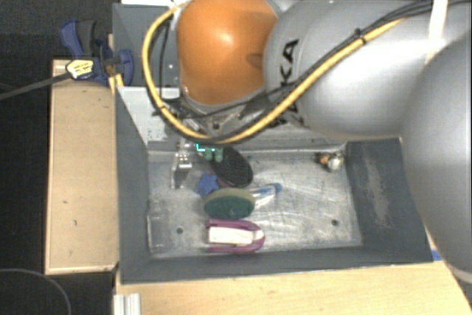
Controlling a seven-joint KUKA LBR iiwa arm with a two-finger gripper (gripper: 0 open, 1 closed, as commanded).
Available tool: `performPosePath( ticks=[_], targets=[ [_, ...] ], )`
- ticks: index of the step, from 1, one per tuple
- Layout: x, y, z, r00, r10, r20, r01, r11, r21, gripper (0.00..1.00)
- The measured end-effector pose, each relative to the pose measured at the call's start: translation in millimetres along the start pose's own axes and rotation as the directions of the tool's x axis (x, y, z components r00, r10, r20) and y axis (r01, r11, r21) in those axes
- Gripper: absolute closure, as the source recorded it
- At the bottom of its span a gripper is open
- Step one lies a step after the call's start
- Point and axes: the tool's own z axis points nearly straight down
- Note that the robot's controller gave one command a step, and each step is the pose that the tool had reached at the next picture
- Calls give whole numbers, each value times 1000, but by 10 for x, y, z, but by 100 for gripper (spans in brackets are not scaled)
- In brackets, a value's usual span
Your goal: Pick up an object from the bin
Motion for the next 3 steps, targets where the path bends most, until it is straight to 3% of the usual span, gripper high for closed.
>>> performPosePath(
  ticks=[1, 2, 3],
  targets=[
    [265, -727, 1332, 998, -64, -2, 64, 998, 4, 0],
    [74, -1133, 1621, 997, 80, 14, -80, 997, -19, 0],
    [76, -1210, 1659, 996, 83, 17, -83, 996, -6, 100]
  ],
)
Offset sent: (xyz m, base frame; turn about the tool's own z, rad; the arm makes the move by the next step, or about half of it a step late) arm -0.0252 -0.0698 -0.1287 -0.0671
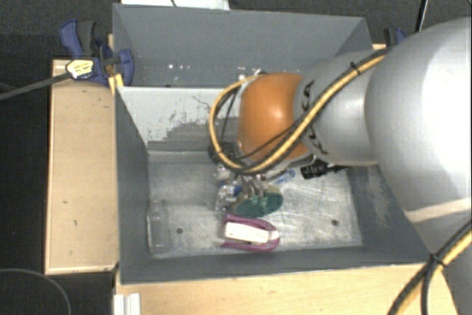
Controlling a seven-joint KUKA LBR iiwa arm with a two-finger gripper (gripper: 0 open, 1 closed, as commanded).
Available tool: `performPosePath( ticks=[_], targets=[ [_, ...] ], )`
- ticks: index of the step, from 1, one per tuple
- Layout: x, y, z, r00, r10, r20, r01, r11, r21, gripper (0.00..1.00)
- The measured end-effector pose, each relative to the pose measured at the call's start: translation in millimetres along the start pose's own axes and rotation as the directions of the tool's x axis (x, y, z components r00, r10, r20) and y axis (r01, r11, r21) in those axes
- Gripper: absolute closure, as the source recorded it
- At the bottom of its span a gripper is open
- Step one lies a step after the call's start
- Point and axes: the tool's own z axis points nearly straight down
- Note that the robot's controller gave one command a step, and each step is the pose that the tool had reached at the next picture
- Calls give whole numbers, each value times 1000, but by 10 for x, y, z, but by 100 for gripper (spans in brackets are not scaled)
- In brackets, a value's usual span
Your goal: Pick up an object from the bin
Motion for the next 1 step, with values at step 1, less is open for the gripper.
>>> performPosePath(
  ticks=[1],
  targets=[
    [-13, 16, -1229, 1000, -12, -2, 12, 1000, 2, 100]
  ],
)
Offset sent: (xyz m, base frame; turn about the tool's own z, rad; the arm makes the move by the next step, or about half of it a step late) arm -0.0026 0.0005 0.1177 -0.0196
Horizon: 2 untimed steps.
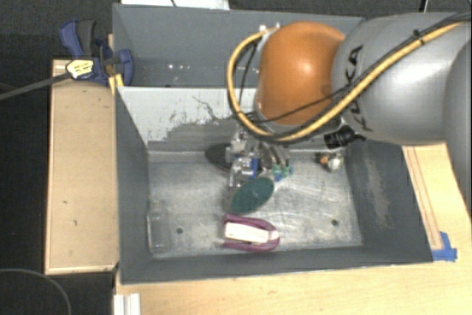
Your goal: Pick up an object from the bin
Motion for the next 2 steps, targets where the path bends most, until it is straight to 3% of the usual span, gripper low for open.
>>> performPosePath(
  ticks=[1, 2],
  targets=[
    [18, -6, 46, 1000, 3, -8, -3, 1000, 2, 0],
    [-259, -566, 850, 1000, -14, 7, 14, 1000, -3, 0]
  ],
)
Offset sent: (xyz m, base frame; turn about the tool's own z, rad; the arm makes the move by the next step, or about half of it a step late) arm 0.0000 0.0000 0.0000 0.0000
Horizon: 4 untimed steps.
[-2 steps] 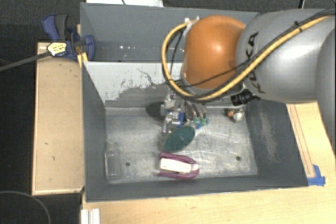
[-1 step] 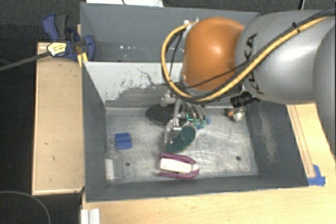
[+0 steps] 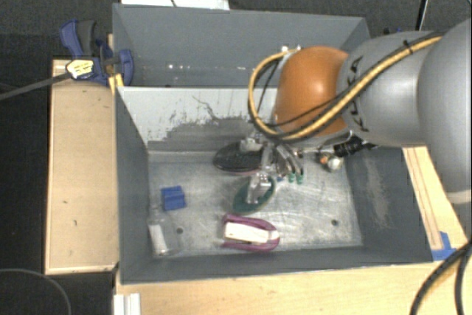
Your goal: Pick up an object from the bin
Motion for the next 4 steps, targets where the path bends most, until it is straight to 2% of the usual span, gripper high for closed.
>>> performPosePath(
  ticks=[1, 2, 3, 4],
  targets=[
    [-81, 29, 49, 999, 43, 9, -43, 999, -6, 0],
    [-116, 32, 28, 999, 49, 21, -48, 999, -10, 100],
    [-120, 8, 28, 999, 34, 23, -34, 999, -8, 100],
    [92, 98, -1212, 999, 34, -8, -34, 999, 4, 100]
  ],
)
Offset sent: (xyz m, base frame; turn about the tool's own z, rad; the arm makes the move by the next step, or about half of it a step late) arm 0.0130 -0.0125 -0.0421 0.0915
